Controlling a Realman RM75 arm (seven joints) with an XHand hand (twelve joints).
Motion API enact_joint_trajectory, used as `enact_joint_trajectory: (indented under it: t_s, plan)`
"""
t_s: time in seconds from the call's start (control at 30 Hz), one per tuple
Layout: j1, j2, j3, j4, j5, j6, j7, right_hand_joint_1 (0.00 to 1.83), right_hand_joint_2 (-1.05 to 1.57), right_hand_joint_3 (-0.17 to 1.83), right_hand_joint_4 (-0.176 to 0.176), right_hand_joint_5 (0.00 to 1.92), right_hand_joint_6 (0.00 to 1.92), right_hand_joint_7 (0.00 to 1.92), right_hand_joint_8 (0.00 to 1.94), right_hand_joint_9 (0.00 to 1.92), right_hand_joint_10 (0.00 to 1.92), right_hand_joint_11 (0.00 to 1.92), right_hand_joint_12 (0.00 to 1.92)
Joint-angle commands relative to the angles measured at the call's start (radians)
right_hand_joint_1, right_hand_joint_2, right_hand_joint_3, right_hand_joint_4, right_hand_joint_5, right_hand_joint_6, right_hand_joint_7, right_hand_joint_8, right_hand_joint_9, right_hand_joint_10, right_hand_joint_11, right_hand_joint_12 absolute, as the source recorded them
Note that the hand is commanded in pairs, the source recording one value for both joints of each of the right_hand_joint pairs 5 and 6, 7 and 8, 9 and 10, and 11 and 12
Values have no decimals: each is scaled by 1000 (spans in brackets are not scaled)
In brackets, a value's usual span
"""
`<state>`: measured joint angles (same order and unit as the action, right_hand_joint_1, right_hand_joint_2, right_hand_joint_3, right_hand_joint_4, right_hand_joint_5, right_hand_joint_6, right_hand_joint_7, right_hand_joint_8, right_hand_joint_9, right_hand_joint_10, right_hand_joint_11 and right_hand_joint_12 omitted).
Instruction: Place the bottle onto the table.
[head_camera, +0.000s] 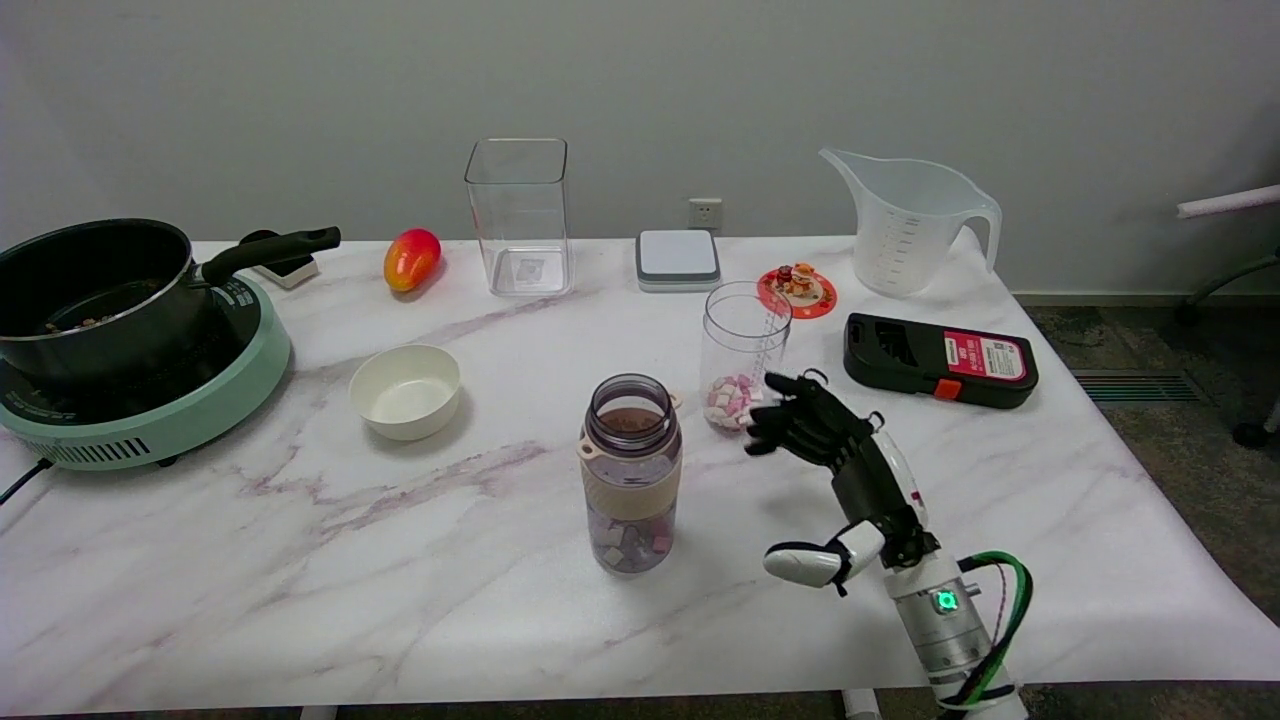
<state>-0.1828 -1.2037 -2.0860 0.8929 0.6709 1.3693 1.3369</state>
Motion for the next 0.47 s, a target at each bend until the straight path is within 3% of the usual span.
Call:
enact_joint_trajectory:
  t_s: [0.03,0.07,0.17,0.47]
  plan:
    - [-223,8,89,-26,333,252,-165,1217,-98,579,0,576,576,1105,1105,1118,1118,1216,1216]
    - [-248,16,97,-26,379,278,-175,1245,-115,695,0,566,566,1143,1143,1204,1204,1282,1282]
    - [-303,53,128,9,451,285,-199,1268,-93,792,0,579,579,1173,1173,1279,1279,1344,1344]
    - [-258,121,277,62,624,307,-208,1270,-56,821,0,627,627,1176,1176,1211,1211,1329,1329]
